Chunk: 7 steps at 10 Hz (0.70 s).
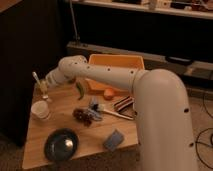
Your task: Place fork in paper cup
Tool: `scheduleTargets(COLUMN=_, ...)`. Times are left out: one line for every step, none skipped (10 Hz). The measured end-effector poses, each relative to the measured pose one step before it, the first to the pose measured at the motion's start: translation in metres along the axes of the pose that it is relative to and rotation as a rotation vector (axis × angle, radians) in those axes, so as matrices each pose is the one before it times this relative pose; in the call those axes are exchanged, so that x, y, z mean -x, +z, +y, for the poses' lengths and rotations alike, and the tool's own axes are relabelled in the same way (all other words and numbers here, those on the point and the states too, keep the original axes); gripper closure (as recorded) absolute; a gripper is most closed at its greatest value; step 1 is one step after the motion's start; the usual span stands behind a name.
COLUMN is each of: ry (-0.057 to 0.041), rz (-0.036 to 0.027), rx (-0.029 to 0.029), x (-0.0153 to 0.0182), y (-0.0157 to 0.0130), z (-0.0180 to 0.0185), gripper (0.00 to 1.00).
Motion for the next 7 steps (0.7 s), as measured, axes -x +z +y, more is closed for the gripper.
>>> scheduleTargets(ry=-0.00245, rz=-0.0005, rx=0.05909, x=-0.00038, y=0.00175, z=-0.00335, gripper=0.8)
scheduleTargets(ry=-0.00892, rz=-0.00231, rx=0.04305, x=0.0017, y=0.00155, z=-0.00047, gripper=0.8)
scheduleTargets(ry=-0.01425, rz=0.0007, rx=0.03598, x=-0.00006, y=0.00457, z=0.00143, gripper=0.8)
scheduleTargets(ry=-0.0062, rz=-0.00242, rx=0.01443, x=-0.00019, y=0.00053, z=-0.00141, gripper=0.8)
scheduleTargets(ry=-0.00794, rz=-0.00313, rx=0.01524, x=-0.00012, y=-0.00004, z=-0.00179, gripper=0.8)
scheduleTargets(ry=-0.01316, rz=-0.00056, rx=0.02207, x=-0.00053, y=0.00295, z=-0.00044, gripper=0.8)
scheduleTargets(ry=-0.01487, rz=0.00004, rx=0.01664, x=0.00084, y=0.00518, z=0.00365, gripper=0.8)
